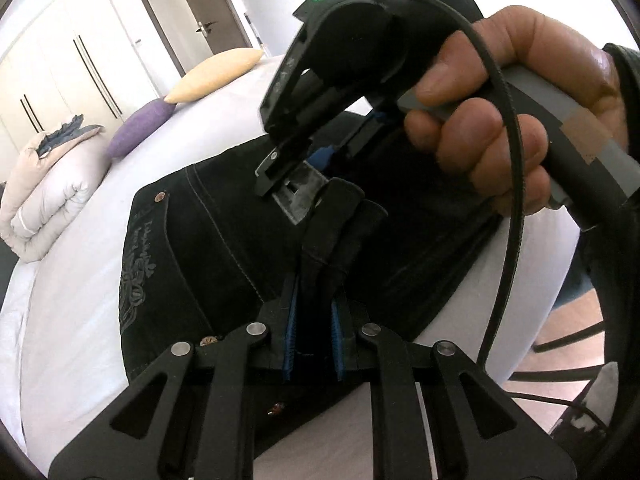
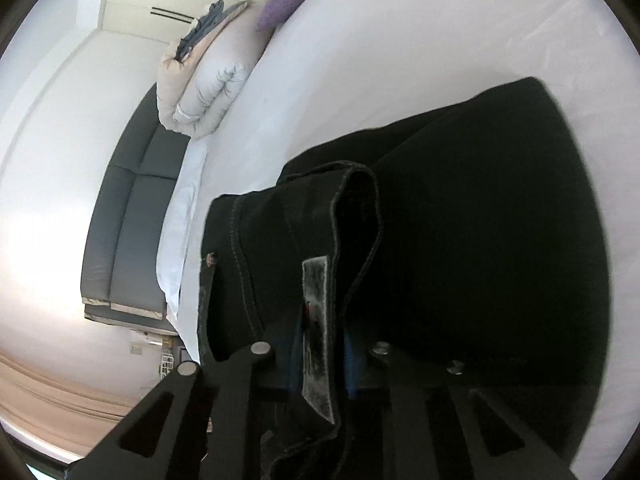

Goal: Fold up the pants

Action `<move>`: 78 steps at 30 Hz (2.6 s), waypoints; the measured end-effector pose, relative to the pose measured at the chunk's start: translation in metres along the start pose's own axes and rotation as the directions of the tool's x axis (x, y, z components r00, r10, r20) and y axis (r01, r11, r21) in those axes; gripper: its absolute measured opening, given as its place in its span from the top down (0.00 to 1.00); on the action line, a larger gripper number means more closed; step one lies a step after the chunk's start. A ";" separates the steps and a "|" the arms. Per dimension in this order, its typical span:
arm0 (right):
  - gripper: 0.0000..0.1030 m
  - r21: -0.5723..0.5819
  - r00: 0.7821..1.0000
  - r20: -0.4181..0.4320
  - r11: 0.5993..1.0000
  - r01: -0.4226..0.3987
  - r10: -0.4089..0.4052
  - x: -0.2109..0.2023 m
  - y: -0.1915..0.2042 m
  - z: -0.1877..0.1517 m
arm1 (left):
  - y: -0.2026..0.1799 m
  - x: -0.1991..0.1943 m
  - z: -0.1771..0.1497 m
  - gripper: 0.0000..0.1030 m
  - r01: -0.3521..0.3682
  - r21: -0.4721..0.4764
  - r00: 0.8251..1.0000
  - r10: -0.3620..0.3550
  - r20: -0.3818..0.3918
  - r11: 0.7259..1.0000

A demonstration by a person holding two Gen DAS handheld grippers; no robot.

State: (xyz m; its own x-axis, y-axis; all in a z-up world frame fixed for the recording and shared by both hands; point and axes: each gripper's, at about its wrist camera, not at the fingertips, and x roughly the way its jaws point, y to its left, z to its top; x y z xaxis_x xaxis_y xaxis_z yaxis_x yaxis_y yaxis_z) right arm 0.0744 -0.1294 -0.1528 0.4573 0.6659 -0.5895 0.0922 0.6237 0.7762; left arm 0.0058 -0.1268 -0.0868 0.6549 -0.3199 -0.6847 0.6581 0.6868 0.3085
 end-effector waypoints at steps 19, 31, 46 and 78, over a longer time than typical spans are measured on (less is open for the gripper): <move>0.89 -0.001 0.990 0.127 0.999 0.054 -0.053 -0.062 -0.023 -0.006 | -0.071 -0.001 0.056 0.87 0.134 0.080 0.990 -0.138 0.041 0.988; 0.89 0.000 0.988 0.145 0.998 0.059 -0.059 -0.070 -0.031 -0.008 | -0.041 0.002 0.055 0.87 0.160 0.076 0.986 -0.162 0.032 0.984; 0.77 0.036 0.985 0.168 0.999 -0.030 0.023 -0.068 -0.058 -0.014 | 0.001 -0.007 0.038 0.82 0.287 -0.089 0.958 -0.284 0.045 0.954; 1.00 -0.022 0.984 0.179 0.999 0.024 -0.020 -0.077 -0.027 -0.096 | 0.153 -0.028 -0.059 0.82 0.399 -0.473 0.912 -0.390 0.122 0.785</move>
State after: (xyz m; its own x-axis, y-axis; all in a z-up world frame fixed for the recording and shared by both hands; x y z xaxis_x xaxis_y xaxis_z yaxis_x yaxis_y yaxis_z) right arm -0.0483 -0.1582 -0.1499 0.6066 0.5692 -0.5550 0.0837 0.6485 0.7566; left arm 0.0658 0.0255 -0.0594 0.3861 -0.6399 -0.6644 0.6028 0.7202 -0.3434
